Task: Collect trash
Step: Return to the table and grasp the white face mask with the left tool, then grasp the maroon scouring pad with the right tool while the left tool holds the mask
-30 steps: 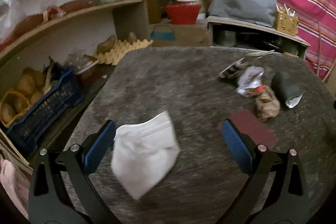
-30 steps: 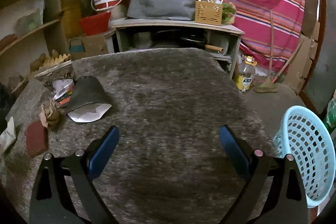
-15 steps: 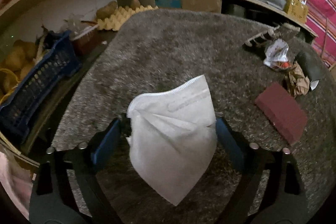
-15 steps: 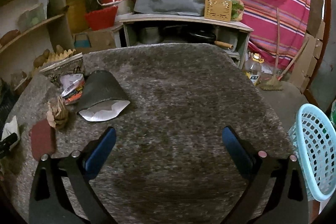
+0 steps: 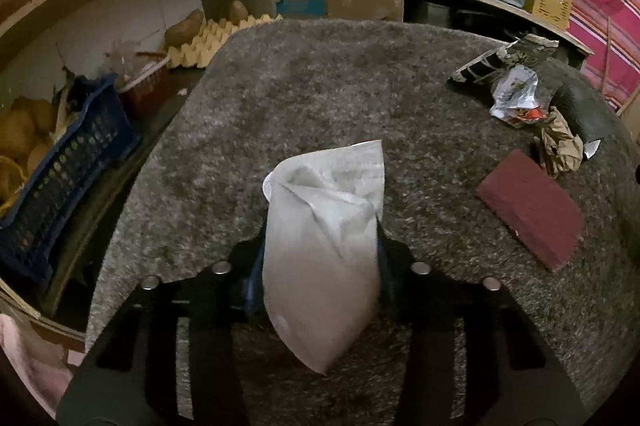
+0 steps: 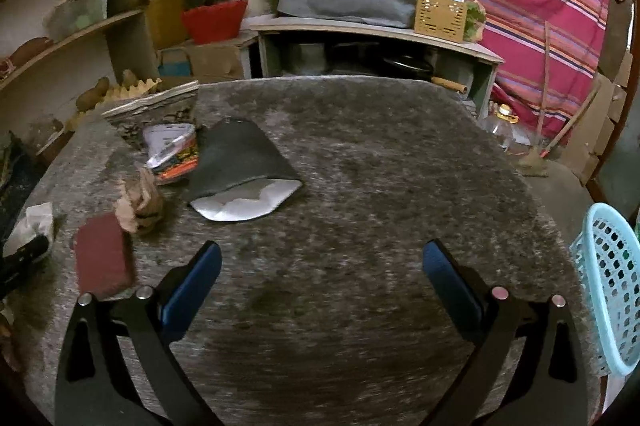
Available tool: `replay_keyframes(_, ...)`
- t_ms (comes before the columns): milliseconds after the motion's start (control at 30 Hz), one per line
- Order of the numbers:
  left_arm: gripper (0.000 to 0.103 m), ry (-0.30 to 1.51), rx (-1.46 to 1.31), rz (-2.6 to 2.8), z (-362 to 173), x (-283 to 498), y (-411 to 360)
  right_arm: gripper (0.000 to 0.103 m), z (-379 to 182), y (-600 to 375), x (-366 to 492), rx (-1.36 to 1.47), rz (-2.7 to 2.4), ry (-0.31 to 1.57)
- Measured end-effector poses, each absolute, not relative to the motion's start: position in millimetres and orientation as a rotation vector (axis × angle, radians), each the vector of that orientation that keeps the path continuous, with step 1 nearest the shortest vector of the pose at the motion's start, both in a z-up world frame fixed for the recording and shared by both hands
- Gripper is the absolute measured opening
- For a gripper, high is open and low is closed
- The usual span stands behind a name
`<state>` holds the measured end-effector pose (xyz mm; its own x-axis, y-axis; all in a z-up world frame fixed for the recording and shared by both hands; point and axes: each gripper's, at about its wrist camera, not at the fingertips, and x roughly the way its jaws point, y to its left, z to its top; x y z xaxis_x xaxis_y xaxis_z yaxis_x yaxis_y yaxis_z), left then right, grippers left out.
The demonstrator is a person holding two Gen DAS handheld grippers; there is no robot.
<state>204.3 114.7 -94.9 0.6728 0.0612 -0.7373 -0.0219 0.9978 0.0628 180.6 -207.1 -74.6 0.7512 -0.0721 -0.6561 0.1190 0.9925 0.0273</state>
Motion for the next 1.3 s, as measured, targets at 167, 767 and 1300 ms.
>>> replay_keyframes(167, 0.025, 0.777, 0.051, 0.038, -85, 199, 117, 0.099, -78, -184, 180, 0.04, -0.063, 0.733)
replay_keyframes(767, 0.024, 0.683, -0.004, 0.061, -66, 183, 151, 0.099, -93, -86, 187, -0.003, 0.075, 0.777)
replay_keyframes(1300, 0.024, 0.708, -0.044, 0.072, -73, 179, 169, 0.077, -107, -48, 202, -0.051, 0.138, 0.845)
